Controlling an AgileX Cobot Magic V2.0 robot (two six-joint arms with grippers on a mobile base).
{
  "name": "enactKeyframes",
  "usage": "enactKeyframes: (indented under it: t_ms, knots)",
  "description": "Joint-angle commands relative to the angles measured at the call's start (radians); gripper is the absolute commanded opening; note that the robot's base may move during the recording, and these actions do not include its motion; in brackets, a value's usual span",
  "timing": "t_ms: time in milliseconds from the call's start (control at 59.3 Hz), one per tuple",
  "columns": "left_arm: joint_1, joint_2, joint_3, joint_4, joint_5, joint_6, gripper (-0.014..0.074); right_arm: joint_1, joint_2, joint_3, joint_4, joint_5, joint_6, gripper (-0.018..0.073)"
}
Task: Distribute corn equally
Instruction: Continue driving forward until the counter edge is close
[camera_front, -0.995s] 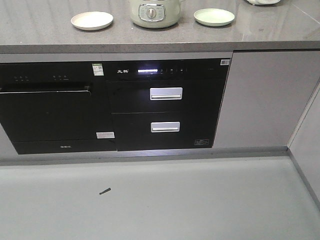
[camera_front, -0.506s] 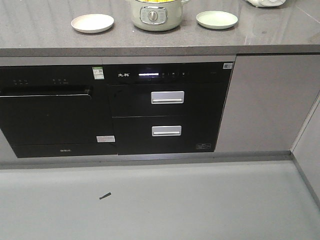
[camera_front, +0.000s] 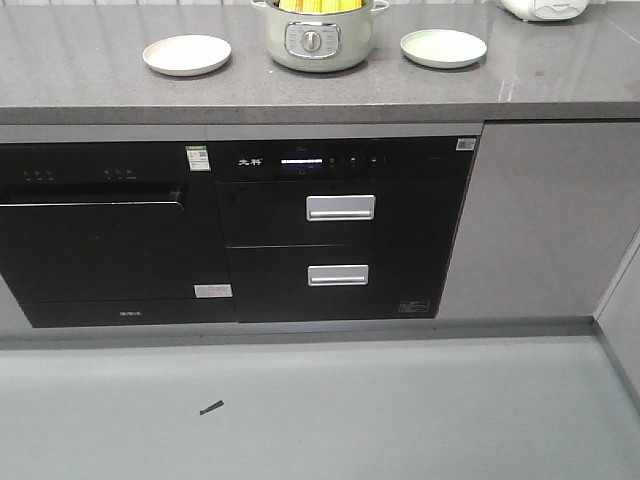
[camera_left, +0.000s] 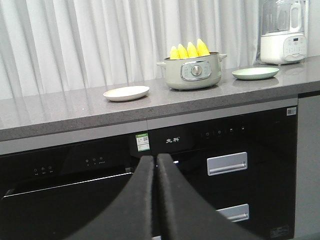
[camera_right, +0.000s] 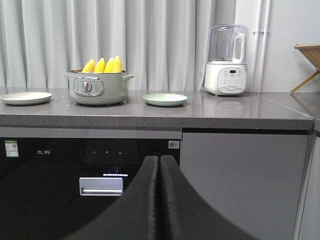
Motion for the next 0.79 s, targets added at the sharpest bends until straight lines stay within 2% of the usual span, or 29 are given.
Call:
enactKeyframes:
  t_ms: [0,776]
  knots:
    - [0.001,-0.014,0.013,-0.004,-0.075,-0.009,-0.0006,0.0,-0.007,0.012,-0.01,-0.074,0.0,-0.0003]
    - [0.001,-0.014,0.013,-0.004,-0.075,-0.009,-0.0006,0.0,-0.007,0.012,-0.01,-0.074,0.0,-0.0003]
